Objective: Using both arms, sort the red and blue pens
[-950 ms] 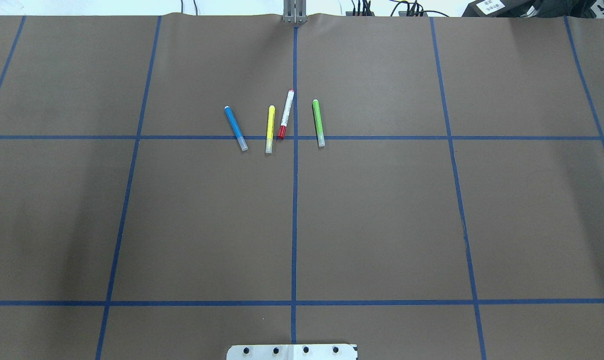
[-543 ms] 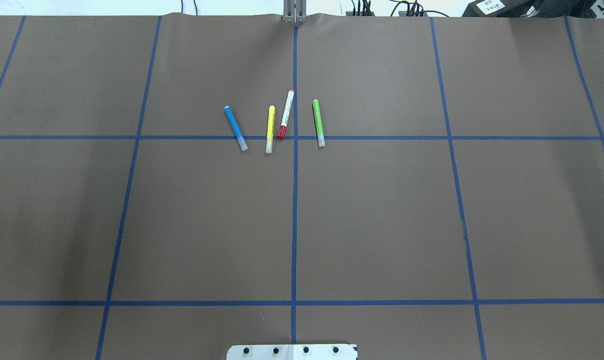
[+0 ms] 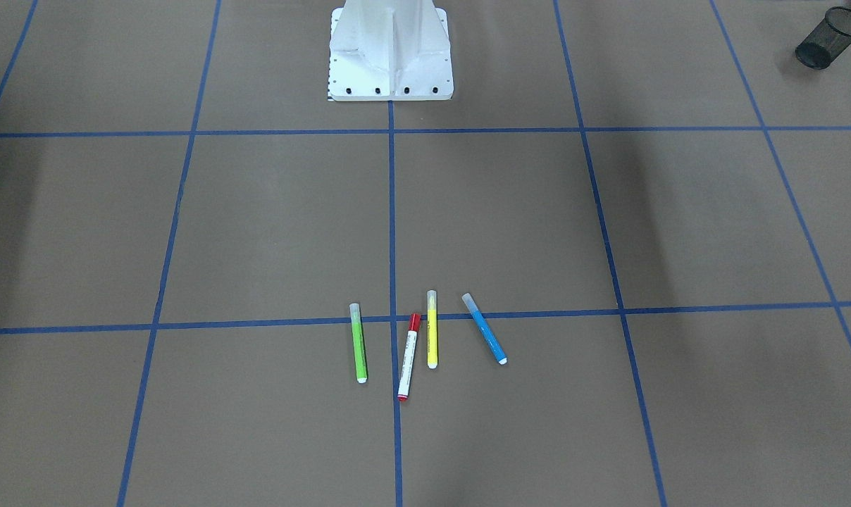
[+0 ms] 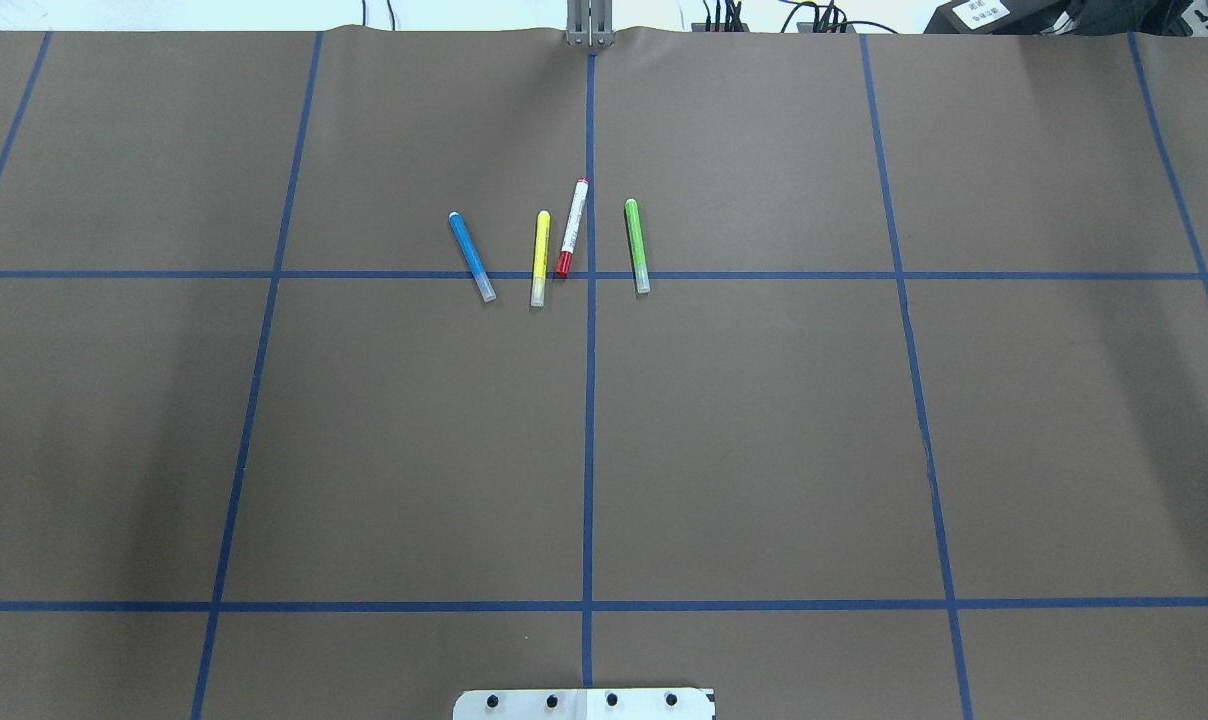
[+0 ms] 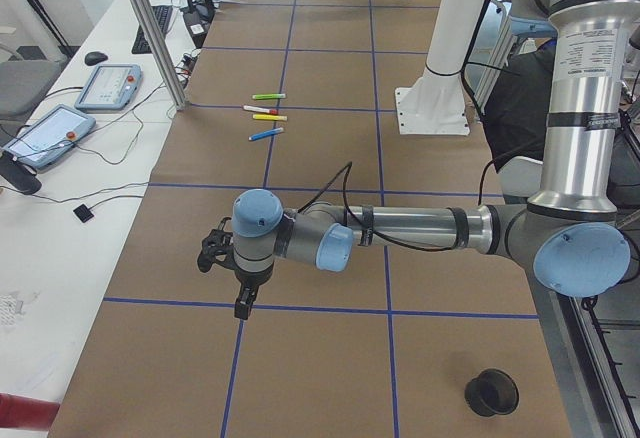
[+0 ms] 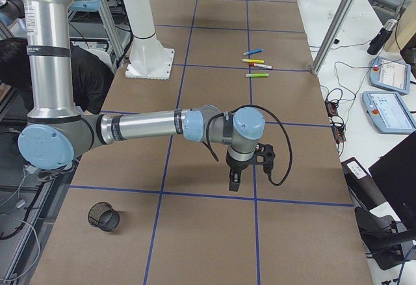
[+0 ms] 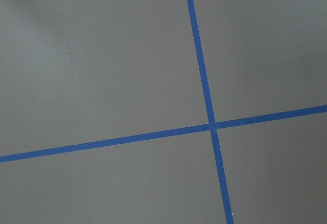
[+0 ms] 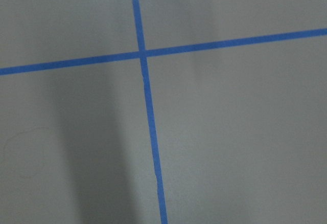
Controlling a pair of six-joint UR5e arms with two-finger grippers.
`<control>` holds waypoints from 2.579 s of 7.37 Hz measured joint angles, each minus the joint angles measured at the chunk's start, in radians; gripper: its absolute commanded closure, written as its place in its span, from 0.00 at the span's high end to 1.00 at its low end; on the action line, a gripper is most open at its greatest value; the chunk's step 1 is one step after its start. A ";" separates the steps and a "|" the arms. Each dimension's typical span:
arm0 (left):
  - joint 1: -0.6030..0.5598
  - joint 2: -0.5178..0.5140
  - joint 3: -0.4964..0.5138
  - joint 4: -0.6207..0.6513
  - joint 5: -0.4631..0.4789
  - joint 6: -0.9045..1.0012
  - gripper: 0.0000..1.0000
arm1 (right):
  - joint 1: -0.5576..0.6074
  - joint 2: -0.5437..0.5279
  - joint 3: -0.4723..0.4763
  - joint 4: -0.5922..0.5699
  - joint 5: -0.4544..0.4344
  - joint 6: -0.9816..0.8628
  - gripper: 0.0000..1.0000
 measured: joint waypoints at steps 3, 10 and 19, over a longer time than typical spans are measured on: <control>0.091 -0.022 -0.051 -0.005 -0.001 -0.045 1.00 | -0.139 0.181 0.005 0.020 0.009 0.039 1.00; 0.356 -0.288 -0.030 0.146 0.014 -0.236 1.00 | -0.422 0.246 0.066 0.377 0.003 0.528 1.00; 0.405 -0.395 -0.010 0.191 0.076 -0.238 1.00 | -0.905 0.974 -0.497 0.512 -0.502 0.708 0.97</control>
